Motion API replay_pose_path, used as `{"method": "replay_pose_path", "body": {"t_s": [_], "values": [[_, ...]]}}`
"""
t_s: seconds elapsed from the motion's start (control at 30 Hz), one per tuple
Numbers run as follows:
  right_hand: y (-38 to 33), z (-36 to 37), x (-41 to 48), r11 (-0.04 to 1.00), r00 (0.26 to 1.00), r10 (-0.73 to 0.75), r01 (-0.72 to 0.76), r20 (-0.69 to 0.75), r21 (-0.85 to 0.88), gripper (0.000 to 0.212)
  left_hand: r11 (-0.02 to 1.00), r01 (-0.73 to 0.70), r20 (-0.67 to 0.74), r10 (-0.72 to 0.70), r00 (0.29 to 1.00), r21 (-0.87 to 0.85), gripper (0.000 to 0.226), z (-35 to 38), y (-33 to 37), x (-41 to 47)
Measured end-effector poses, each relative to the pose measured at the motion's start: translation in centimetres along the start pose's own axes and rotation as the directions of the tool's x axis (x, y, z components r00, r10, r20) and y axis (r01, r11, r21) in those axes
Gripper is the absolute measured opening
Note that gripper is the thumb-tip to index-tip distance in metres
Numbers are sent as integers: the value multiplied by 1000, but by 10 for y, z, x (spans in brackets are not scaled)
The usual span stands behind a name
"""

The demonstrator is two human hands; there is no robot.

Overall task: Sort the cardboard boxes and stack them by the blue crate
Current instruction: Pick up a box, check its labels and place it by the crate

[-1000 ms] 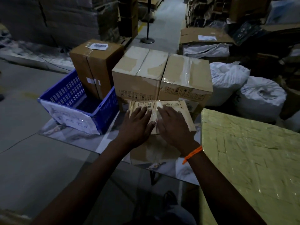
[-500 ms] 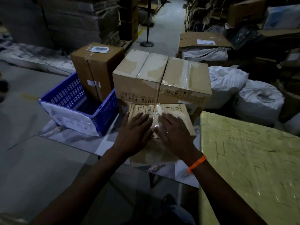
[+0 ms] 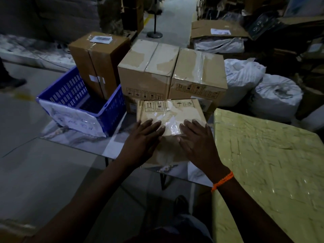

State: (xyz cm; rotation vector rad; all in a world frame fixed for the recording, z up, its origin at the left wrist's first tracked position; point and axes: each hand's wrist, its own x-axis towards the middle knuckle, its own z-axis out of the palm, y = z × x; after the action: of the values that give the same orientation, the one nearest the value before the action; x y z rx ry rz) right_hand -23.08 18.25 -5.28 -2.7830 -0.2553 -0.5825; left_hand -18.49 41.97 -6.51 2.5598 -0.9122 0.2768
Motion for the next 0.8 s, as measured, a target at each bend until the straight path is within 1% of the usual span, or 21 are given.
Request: {"method": "replay_pose_path", "body": {"t_s": [0.03,0.07,0.1,0.13,0.17,0.2,0.23,0.27,0.3,0.33,0.4,0.47,0.57,0.63,0.73,0.8], "values": [[1,0,-6,999,999,24,-22,-49,41,46,998,9,-70,-13,997,-57,51,3,1,-7],[3,0,-14,987,988,119,-108,-99,117,50,987,47,-153,-71,986,-156,51,8,1,-15],[5,-1,-23,942,951,277,-240,-140,233,59,954,108,-233,-176,956,-278,55,15,0,-24],[10,0,-32,855,881,450,-378,-145,356,69,900,179,-283,-306,909,-398,61,22,0,-34],[16,3,-40,741,802,590,-492,-93,457,75,826,252,-274,-429,861,-503,65,31,-1,-45],[22,7,-46,623,745,666,-574,25,531,76,745,332,-199,-524,828,-579,66,39,-3,-54],[28,16,-52,532,727,665,-621,169,576,74,672,407,-81,-570,818,-619,64,48,-5,-62],[32,24,-56,510,737,615,-642,280,572,73,631,475,45,-573,818,-613,62,54,-6,-67],[35,32,-61,531,759,556,-637,338,558,74,623,503,115,-555,824,-599,62,60,-7,-71],[37,39,-64,554,771,524,-631,361,543,74,633,506,131,-542,830,-586,64,62,-7,-73],[39,46,-63,528,773,507,-628,382,571,72,641,493,100,-547,831,-588,65,61,-5,-71],[37,45,-60,497,787,497,-604,366,623,65,635,499,68,-577,814,-590,65,53,1,-70],[26,31,-61,493,818,463,-558,342,668,63,656,450,-43,-591,805,-606,64,38,6,-77],[21,22,-59,484,831,450,-534,327,693,62,661,422,-88,-593,800,-621,66,27,7,-83],[13,13,-51,480,846,438,-506,304,717,69,638,367,-122,-589,799,-676,59,16,10,-89],[13,14,-44,457,830,461,-526,314,717,62,590,367,-93,-606,790,-720,61,10,12,-87]]}}
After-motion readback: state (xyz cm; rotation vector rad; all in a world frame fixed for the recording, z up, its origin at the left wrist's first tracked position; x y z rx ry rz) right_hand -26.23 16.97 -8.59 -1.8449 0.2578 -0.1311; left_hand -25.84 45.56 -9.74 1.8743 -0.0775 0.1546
